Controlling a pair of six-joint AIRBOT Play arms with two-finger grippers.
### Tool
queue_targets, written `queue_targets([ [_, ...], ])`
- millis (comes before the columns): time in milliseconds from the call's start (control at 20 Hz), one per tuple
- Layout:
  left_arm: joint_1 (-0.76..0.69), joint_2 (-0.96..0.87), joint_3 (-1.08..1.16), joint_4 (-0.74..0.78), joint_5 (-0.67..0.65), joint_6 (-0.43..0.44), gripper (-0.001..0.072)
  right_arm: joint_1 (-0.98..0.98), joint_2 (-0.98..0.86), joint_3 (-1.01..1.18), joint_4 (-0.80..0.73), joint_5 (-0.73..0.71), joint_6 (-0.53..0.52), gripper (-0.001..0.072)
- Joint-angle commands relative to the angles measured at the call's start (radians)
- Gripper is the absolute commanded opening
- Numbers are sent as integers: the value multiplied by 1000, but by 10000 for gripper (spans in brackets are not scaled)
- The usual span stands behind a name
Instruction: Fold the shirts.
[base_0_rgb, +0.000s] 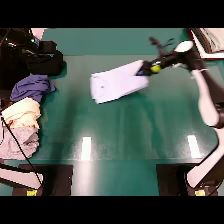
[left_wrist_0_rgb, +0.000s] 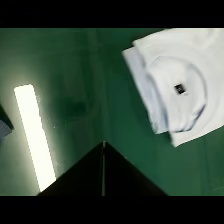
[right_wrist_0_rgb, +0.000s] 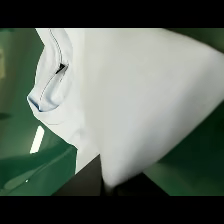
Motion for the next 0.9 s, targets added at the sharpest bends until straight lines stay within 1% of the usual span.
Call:
queue_targets([
  [0,-1,1,0,-29,1,2,23,-213,205,-188,-131,17,5,14],
  [150,-1,1,0,-47,2,2,23,-434,357,-377,-131,-54,14,15],
  [350,-1,1,0,-72,6,1,23,-747,527,-577,-131,-215,38,14],
  [550,-1,1,0,-121,35,-6,23,-1003,671,-729,-131,-370,49,14],
  [600,-4,1,0,-126,39,-6,23,-1058,694,-761,-136,-387,51,14],
  [700,-16,1,0,-125,43,-6,23,-1129,715,-816,-199,-386,101,14],
  [800,-24,1,0,-122,43,-5,23,-1152,719,-862,-284,-366,158,14],
  [850,-28,1,0,-122,43,-5,23,-1151,719,-879,-321,-354,169,15],
])
